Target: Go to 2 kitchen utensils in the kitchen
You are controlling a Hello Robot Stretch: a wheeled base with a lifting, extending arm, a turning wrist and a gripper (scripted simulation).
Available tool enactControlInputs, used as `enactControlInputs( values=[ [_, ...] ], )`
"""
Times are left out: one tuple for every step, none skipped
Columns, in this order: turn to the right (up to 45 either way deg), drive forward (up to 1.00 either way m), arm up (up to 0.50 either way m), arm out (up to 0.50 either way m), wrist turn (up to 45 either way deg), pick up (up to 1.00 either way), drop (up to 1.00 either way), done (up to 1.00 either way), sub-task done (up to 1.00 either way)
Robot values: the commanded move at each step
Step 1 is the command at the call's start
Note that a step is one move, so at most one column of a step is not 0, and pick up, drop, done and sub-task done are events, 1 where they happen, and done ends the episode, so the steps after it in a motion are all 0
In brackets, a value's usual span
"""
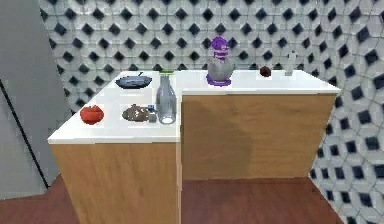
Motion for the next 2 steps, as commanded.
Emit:
enactControlInputs(
  values=[
    [33.0, 0.0, 0.0, 0.0, 0.0, 0.0, 0.0, 0.0, 0.0],
    [0.0, 0.5, 0.0, 0.0, 0.0, 0.0, 0.0, 0.0, 0.0]
  ],
)
